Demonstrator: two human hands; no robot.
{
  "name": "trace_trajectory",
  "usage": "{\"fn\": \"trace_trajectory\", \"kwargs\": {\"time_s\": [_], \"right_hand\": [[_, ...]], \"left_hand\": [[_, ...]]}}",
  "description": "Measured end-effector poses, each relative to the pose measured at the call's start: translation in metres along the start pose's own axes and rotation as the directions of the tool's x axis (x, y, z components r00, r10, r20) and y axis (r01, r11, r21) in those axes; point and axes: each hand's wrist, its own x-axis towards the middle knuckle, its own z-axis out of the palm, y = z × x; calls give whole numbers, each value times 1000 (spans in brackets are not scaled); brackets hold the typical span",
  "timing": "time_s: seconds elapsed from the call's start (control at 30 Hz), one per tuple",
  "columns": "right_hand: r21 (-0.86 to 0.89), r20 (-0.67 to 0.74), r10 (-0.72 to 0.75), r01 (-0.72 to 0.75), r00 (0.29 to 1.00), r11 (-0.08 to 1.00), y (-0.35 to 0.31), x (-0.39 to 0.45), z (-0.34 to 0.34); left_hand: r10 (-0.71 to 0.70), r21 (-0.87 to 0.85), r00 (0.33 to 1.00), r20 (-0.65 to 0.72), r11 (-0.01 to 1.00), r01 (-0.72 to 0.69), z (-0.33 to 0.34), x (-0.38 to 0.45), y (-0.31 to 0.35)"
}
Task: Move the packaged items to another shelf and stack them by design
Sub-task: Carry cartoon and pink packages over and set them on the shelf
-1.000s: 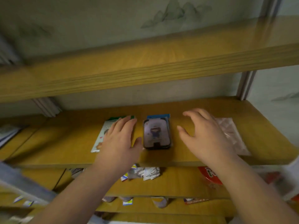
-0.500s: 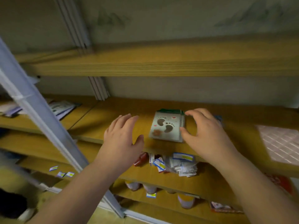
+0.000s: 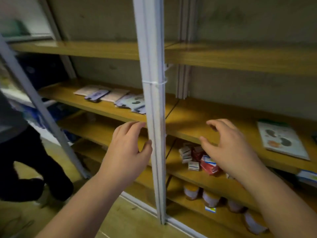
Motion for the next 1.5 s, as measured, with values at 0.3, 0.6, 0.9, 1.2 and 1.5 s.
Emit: {"fn": "trace_trajectory", "kwargs": {"time_s": [0.3, 0.6, 0.9, 1.2, 1.5], "right_hand": [[52, 125, -123, 117, 984, 992, -117, 16, 90], [59, 147, -204, 198, 968, 978, -168, 82, 163], [88, 175, -229, 217, 958, 972, -204, 174, 228], [70, 184, -184, 174, 966, 982, -222, 228, 271], [-19, 151, -50, 53, 987, 998, -242, 256, 304]], "left_hand": [[-100, -19, 995, -11, 995, 99, -62, 1, -113], [-155, -55, 985, -80, 987, 151, -62, 48, -194], [-230, -30, 973, -33, 973, 229, -62, 127, -265], [-187, -68, 982, -7, 980, 186, -51, 197, -327], [-153, 257, 956, 248, 962, 87, -23, 306, -397]]}}
